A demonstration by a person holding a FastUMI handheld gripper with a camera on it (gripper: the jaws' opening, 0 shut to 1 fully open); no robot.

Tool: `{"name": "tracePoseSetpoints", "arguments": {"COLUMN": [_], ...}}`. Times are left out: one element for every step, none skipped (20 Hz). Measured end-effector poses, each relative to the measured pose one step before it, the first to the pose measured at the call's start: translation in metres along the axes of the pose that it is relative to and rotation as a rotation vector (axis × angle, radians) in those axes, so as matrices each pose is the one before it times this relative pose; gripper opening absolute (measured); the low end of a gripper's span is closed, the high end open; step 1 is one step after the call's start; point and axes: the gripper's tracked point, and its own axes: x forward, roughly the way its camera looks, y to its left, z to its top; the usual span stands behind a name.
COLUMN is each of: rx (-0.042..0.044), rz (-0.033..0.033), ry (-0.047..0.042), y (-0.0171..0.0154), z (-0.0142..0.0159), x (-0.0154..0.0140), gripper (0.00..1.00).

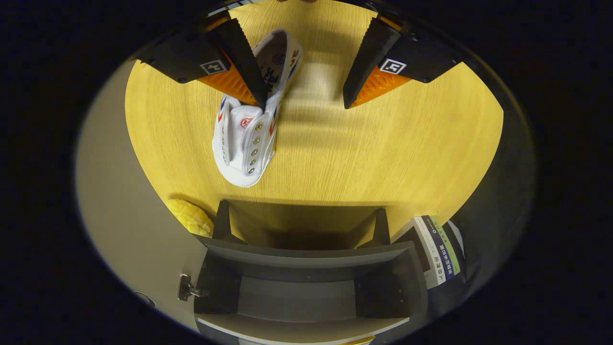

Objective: Open the shoe cabinet door, grab the shoes and put them into the shoe cabinet, then close the shoe cabinet door.

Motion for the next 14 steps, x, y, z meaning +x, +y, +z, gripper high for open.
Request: {"name": "tracePoseSetpoints", "arguments": {"rx": [0.0079,0.00783,-0.001,-0.00074,0.00034,0.00109,-0.00063,0.00056,0.00234,-0.00331,-0.01648,-0.01658,-0.01289,-0.00259], "rz": [0.00872,0.01431,-0.00783,-0.01304,-0.01839,-0.01934,-0.01915,-0.01868,-0.01642,-0.02474,-0.03058,-0.01797,-0.01052,0.00245], "ry": [0.02619,0.00745,-0.00472,-0.01037,-0.01413,-0.01713,-0.01304,-0.00438,-0.00435,-0.01203,-0.01635,-0.01096,-0.00496,0.00305], "y": [0.00317,0.00258,-0.00353,-0.00284,-0.0025,-0.0039,-0.00375,-0.00393,-0.00317,-0.00523,-0.00661,-0.00396,-0.00211,0.00126], "z": [-0.00356,0.00006,0.00199,0.00157,0.00228,0.00354,0.00212,0.00176,0.00129,0.00283,0.00374,0.00189,0.00147,-0.00045], "x": [0.00489,0.00183,0.00231,0.00174,0.00279,0.00222,0.00296,0.00339,0.00393,0.0029,0.00326,0.00214,0.0005,0.00033], "gripper": [0.98,0.95,0.94,0.87,0.81,0.74,0.68,0.61,0.55,0.48,0.42,0.35,0.29,0.22]}}
